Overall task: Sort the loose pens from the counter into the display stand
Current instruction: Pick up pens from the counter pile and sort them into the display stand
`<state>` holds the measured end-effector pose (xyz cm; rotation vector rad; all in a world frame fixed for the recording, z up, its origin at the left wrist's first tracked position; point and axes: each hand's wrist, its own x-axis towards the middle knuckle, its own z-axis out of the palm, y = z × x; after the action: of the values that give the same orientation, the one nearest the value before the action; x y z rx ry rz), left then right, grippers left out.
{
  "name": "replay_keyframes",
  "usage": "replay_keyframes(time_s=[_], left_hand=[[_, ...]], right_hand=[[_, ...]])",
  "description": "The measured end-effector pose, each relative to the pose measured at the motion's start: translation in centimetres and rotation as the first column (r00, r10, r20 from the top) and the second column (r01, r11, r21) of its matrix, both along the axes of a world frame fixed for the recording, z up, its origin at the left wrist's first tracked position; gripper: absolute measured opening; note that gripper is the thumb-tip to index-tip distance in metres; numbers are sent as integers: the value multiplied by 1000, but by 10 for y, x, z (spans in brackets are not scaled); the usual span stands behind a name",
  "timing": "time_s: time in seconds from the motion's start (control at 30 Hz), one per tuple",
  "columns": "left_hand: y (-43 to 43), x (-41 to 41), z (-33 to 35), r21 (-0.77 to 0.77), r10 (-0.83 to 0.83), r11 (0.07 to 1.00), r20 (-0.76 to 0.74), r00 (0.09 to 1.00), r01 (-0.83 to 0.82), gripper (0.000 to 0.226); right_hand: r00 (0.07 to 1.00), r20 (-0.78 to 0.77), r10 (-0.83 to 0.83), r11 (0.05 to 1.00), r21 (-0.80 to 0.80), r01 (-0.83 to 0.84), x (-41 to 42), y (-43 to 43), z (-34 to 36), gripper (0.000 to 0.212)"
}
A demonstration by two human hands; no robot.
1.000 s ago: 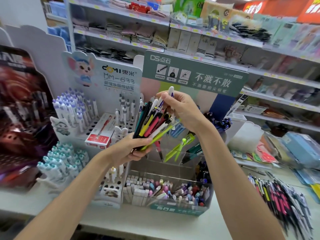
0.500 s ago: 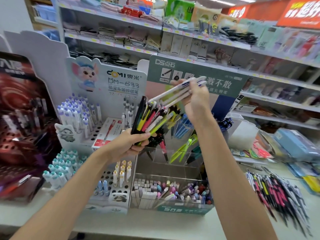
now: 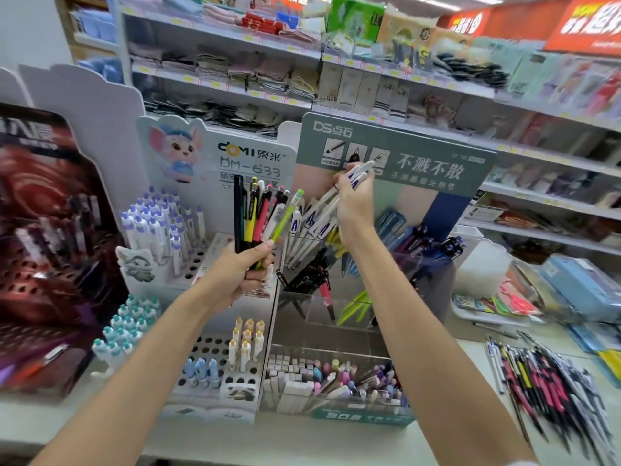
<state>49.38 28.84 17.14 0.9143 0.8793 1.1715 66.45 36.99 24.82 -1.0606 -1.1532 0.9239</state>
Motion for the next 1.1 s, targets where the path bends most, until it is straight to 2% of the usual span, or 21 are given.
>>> replay_keyframes(time_s=[0.13, 0.2, 0.27, 0.3, 0.37, 0.47, 0.5, 0.6, 0.67, 0.77, 0.8, 0.83, 0.9, 0.93, 1.0, 1.1], left_hand=[[0, -4, -1, 0, -11, 1000, -1, 1000, 11, 13], [0, -5, -1, -6, -16, 1000, -5, 1000, 15, 10], [-1, -6, 0, -6, -16, 1000, -4, 1000, 16, 12], [-1, -6, 0, 0, -15, 1000, -3, 1000, 15, 12], [-2, -5, 0, 16, -13, 1000, -8, 1000, 14, 12], [-2, -3, -1, 29, -16, 999, 1, 1000, 16, 13], [-1, -4, -2, 29, -15, 999, 12, 1000, 14, 13], [-1, -5, -3, 26, -25, 999, 38, 999, 24, 14], [-1, -6, -2, 41, -46, 998, 37, 998, 44, 14], [-3, -7, -1, 75, -83, 994, 41, 996, 80, 25], [-4, -6, 0, 88, -93, 992, 44, 995, 89, 24], [-5, -6, 1, 98, -98, 991, 40, 994, 94, 22], [-5, -3, 4, 109, -95, 990, 13, 995, 93, 22], [-5, 0, 6, 107, -93, 990, 2, 996, 93, 25], [-4, 7, 9, 100, -94, 990, -2, 996, 94, 33], [-2, 19, 11, 97, -61, 994, 56, 997, 55, 38]], right_hand=[[949, 316, -19, 990, 138, -26, -8, -3, -21, 9], [854, 520, -35, 979, 190, -76, -8, -3, -32, 11], [755, 647, -104, 976, 214, -50, -4, 2, -42, 20], [732, 667, -136, 974, 223, -22, -1, 5, -43, 22], [762, 638, -110, 978, 205, -30, 1, 5, -41, 25], [791, 598, -131, 947, 312, -79, 4, 3, -38, 61], [773, 614, -160, 935, 346, -81, 3, 3, -40, 61], [686, 693, -223, 918, 386, -91, -2, 9, -57, 31], [650, 729, -216, 928, 359, -94, -5, 12, -64, 31], [569, 795, -208, 943, 319, -100, -7, 7, -66, 39], [578, 788, -212, 940, 326, -99, -6, 6, -64, 41], [628, 744, -227, 934, 350, -76, -5, 2, -57, 42], [796, 563, -220, 918, 396, -27, 0, -10, -41, 39], [867, 481, -128, 930, 361, -63, 1, -18, -31, 37], [900, 422, 112, 946, 232, -226, 3, -30, -17, 34], [915, 374, 150, 950, 200, -238, 12, -38, -11, 36]])
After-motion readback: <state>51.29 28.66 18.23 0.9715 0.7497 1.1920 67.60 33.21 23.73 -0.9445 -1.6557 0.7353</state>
